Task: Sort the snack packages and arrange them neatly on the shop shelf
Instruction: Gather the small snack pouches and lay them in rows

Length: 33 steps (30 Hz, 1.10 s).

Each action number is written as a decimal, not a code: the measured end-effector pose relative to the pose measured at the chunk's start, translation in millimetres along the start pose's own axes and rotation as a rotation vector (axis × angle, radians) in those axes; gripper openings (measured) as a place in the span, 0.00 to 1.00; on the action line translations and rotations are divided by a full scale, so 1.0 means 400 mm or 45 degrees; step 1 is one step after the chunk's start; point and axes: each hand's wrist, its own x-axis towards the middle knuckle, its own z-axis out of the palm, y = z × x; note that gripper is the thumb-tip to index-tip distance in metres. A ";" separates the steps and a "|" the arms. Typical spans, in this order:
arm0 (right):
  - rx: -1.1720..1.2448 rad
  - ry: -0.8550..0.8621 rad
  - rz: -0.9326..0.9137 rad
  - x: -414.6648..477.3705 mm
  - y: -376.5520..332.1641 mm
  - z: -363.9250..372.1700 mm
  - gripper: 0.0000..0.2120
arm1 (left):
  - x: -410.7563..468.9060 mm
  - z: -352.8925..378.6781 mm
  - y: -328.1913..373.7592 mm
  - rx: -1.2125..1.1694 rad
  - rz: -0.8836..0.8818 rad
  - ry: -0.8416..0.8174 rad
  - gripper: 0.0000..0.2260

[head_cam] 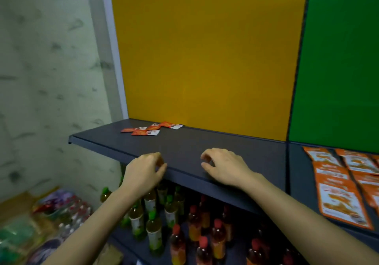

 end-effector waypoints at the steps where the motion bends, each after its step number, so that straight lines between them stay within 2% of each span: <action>1: 0.009 -0.012 -0.002 0.029 -0.029 0.012 0.16 | 0.002 -0.003 -0.042 -0.001 -0.019 -0.006 0.10; 8: 0.022 -0.104 0.057 0.230 -0.149 0.095 0.16 | 0.061 0.017 -0.255 -0.056 -0.111 -0.011 0.09; 21: 0.109 -0.179 0.252 0.697 -0.158 0.248 0.15 | 0.393 0.167 -0.567 -0.158 -0.133 -0.043 0.12; 26: 0.143 -0.237 0.375 0.833 -0.157 0.313 0.24 | 0.520 0.213 -0.665 -0.158 -0.089 -0.052 0.13; 30: 0.070 -0.185 0.494 0.889 -0.170 0.353 0.25 | 0.597 0.255 -0.712 -0.183 -0.080 -0.150 0.15; 33: 0.039 -0.130 0.563 0.917 -0.190 0.366 0.28 | 0.660 0.289 -0.741 -0.151 -0.082 -0.298 0.21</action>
